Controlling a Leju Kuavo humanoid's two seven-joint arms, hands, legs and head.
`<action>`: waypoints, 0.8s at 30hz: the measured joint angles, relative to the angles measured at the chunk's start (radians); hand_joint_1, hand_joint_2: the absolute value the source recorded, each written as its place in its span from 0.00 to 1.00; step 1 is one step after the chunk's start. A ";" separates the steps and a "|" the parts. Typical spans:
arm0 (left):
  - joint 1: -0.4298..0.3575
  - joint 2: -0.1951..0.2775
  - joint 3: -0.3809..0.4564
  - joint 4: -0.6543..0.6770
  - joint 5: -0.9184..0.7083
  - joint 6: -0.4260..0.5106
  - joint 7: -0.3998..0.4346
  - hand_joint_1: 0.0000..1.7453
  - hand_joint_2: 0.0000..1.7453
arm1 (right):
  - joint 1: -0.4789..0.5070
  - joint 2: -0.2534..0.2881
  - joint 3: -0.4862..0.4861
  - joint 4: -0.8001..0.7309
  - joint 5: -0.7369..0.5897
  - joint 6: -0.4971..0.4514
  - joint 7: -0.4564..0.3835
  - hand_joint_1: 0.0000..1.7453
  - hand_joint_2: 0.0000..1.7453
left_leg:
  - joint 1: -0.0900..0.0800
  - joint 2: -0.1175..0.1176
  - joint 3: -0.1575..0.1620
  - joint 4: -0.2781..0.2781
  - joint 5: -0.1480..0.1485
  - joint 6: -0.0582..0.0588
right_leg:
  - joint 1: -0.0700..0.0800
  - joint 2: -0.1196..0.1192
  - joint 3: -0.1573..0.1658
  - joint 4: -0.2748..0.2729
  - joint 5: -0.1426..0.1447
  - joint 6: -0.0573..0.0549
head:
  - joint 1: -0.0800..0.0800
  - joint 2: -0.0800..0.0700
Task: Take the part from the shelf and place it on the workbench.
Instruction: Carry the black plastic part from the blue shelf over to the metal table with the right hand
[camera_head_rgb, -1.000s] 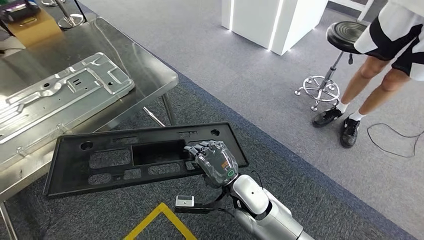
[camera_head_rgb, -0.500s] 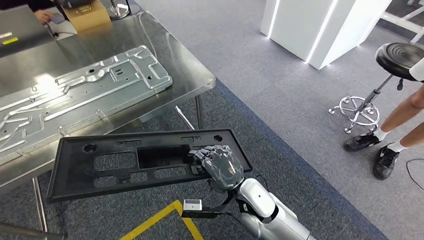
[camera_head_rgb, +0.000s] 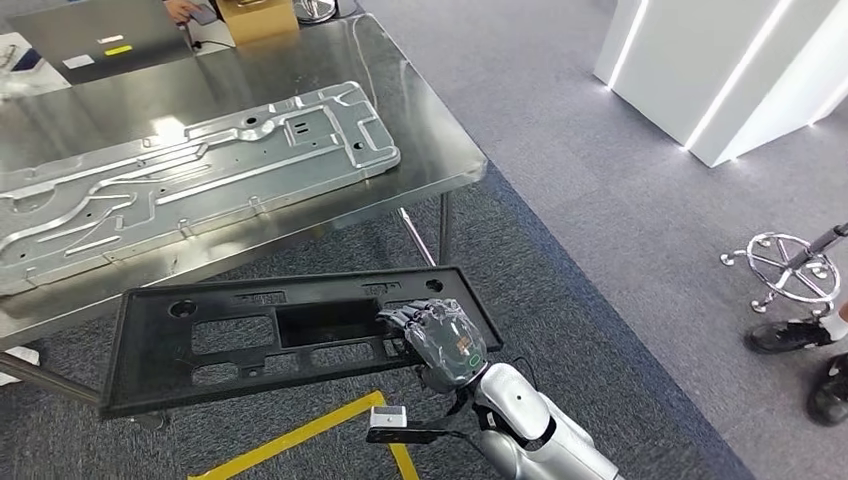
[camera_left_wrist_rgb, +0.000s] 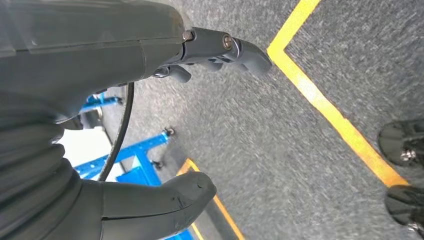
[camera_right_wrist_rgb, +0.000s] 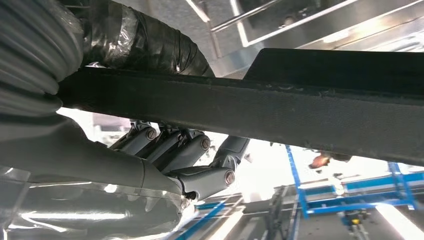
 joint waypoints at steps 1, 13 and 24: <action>-0.001 0.000 0.000 0.000 0.000 0.000 0.000 0.00 1.00 | -0.001 0.001 0.000 0.000 -0.001 0.000 0.000 1.00 1.00 | -0.005 0.007 0.006 -0.015 -0.001 0.007 | 0.002 -0.009 0.002 -0.001 -0.002 0.005 | 0.000 0.000; -0.002 0.001 0.000 0.000 -0.006 0.001 0.003 0.00 1.00 | 0.005 -0.001 0.000 0.008 -0.004 -0.002 0.003 1.00 1.00 | -0.003 -0.146 0.029 -0.032 0.000 0.044 | -0.004 0.122 -0.106 0.171 -0.032 0.021 | 0.001 0.000; 0.005 0.002 0.000 0.000 -0.019 -0.011 0.012 0.00 1.00 | 0.014 -0.060 -0.006 -0.010 0.071 0.067 0.099 1.00 1.00 | 0.004 -0.189 0.026 -0.029 -0.009 0.033 | -0.001 0.175 -0.042 0.002 0.036 0.007 | 0.001 0.000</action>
